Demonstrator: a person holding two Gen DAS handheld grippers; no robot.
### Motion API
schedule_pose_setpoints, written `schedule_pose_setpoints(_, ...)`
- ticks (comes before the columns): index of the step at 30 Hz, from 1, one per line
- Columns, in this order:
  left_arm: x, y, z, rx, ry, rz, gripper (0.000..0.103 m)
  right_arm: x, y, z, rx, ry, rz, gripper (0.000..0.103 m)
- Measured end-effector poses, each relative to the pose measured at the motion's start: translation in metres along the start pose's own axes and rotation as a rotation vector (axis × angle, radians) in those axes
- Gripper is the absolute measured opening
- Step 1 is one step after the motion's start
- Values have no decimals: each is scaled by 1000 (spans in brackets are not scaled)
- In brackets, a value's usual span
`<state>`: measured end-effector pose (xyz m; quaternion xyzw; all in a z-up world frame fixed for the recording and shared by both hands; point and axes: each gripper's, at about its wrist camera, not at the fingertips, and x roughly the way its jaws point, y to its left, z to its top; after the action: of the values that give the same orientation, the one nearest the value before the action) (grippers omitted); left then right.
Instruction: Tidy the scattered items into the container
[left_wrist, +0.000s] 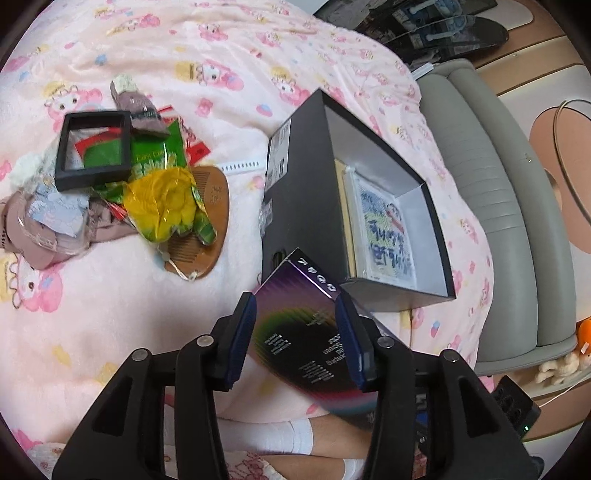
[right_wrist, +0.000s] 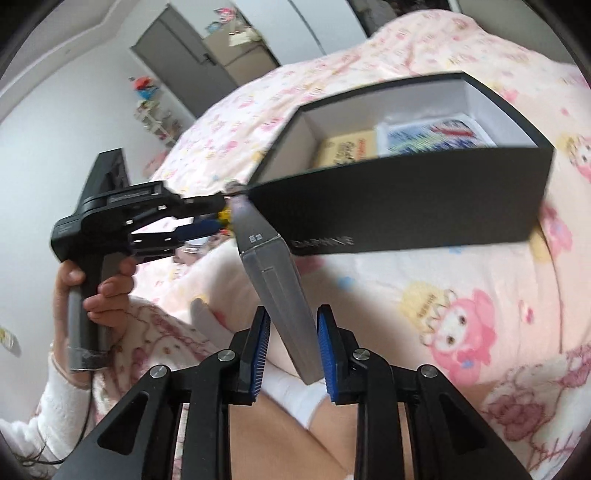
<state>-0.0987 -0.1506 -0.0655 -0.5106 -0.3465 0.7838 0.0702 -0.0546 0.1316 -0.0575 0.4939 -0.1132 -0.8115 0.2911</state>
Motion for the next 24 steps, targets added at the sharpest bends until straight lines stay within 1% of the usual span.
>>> schedule_pose_setpoints(3,2,0,0,-3,5,4,48,2,-9,-1,28,6,-29,24)
schedule_pose_setpoints(7,2,1,0,-9,-2,10,48,9,-12,3,37,10,-132,23)
schedule_pose_setpoints(10,2,1,1,-11,-9,11,48,12,-21,7,58,6,-170,22)
schedule_pose_setpoints(15,6,-1,3,-6,-3,17,50,19,-30,14,81,-10,-191,22)
schedule_pose_setpoints(18,10,-1,2,-8,30,-16,50,19,-29,16,87,-23,-196,22)
schedule_pose_setpoints(19,12,-2,1,-5,43,-18,52,19,-28,17,86,-25,-197,22)
schedule_pose_setpoints(24,15,-13,-7,63,61,54,50,24,-27,33,64,-55,-234,22)
